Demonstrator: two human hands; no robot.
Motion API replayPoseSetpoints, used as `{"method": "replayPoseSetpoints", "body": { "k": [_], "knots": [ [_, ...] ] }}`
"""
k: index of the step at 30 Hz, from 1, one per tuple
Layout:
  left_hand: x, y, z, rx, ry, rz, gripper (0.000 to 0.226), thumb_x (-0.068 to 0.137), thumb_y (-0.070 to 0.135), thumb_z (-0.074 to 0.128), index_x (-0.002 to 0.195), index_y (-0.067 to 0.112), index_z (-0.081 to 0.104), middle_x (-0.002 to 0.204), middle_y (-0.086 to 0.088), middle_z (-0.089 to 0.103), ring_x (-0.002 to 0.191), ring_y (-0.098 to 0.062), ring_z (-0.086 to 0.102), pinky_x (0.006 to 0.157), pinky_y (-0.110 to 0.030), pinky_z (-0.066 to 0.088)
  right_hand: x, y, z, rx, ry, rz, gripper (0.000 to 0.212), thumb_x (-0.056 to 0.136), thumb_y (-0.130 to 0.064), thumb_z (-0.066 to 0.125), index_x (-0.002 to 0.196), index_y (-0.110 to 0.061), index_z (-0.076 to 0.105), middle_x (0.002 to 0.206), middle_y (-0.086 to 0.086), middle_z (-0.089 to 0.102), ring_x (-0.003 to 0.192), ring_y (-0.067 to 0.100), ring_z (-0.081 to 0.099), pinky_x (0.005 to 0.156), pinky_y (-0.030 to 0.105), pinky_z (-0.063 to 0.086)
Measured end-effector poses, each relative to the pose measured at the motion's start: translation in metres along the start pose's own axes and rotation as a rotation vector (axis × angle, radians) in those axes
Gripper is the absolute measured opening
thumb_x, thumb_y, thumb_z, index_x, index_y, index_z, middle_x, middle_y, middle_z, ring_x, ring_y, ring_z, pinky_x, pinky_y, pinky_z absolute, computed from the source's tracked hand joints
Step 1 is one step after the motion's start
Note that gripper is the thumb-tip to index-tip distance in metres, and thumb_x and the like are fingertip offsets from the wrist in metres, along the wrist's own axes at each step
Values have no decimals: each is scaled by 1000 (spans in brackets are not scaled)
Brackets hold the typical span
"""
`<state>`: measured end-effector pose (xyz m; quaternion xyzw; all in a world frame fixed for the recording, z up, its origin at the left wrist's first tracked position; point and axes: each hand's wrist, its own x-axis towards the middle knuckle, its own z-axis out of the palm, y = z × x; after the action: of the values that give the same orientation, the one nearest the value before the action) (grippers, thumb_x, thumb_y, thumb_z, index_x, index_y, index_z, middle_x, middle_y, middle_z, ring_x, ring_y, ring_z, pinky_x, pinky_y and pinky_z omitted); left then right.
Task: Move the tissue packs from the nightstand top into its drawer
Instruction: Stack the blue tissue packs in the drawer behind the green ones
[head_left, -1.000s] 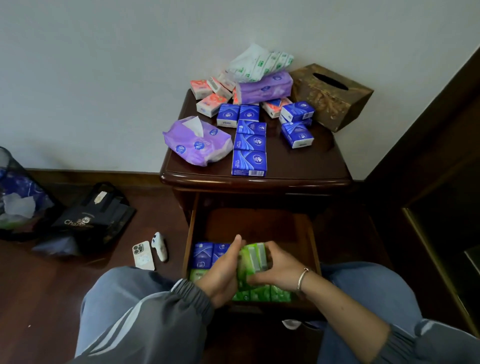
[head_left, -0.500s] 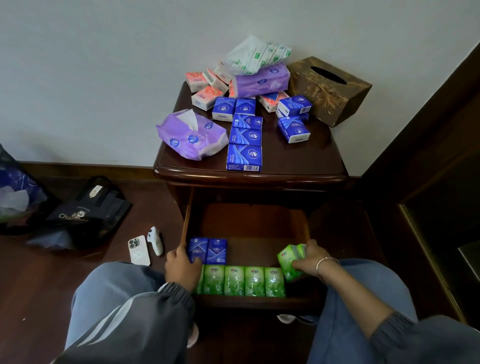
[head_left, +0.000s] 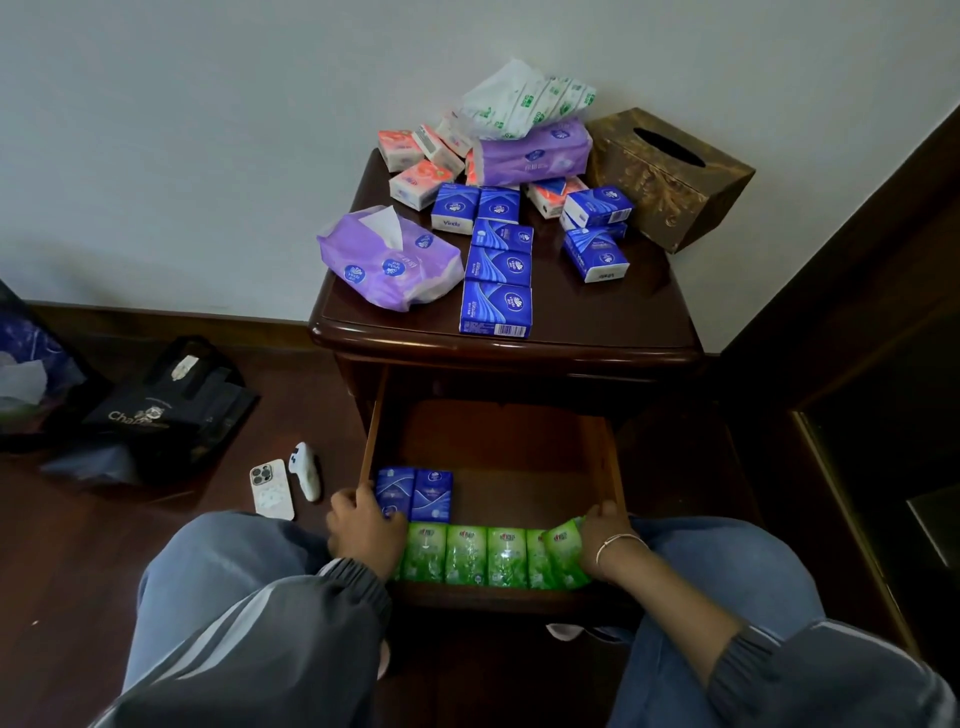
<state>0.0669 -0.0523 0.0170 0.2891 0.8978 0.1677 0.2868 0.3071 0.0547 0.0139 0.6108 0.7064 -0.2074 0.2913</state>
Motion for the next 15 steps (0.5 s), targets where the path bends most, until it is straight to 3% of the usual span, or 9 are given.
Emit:
{"method": "replayPoseSetpoints", "body": {
  "k": [7, 15],
  "knots": [
    [-1, 0, 1, 40, 2, 16, 54, 89, 26, 58, 139, 14, 41, 142, -12, 32, 126, -34, 35, 100, -42, 37, 10, 7, 4, -109, -5, -58, 36, 97, -2, 35, 132, 2, 41, 135, 17, 50, 124, 28, 52, 98, 30, 42],
    [0, -3, 3, 79, 10, 43, 51, 88, 26, 58, 135, 14, 43, 139, -12, 34, 123, -34, 37, 97, -43, 38, 15, 13, -3, -96, 255, -131, 46, 91, 0, 43, 135, -12, 35, 134, 15, 36, 115, 33, 50, 93, 41, 46]
  ]
}}
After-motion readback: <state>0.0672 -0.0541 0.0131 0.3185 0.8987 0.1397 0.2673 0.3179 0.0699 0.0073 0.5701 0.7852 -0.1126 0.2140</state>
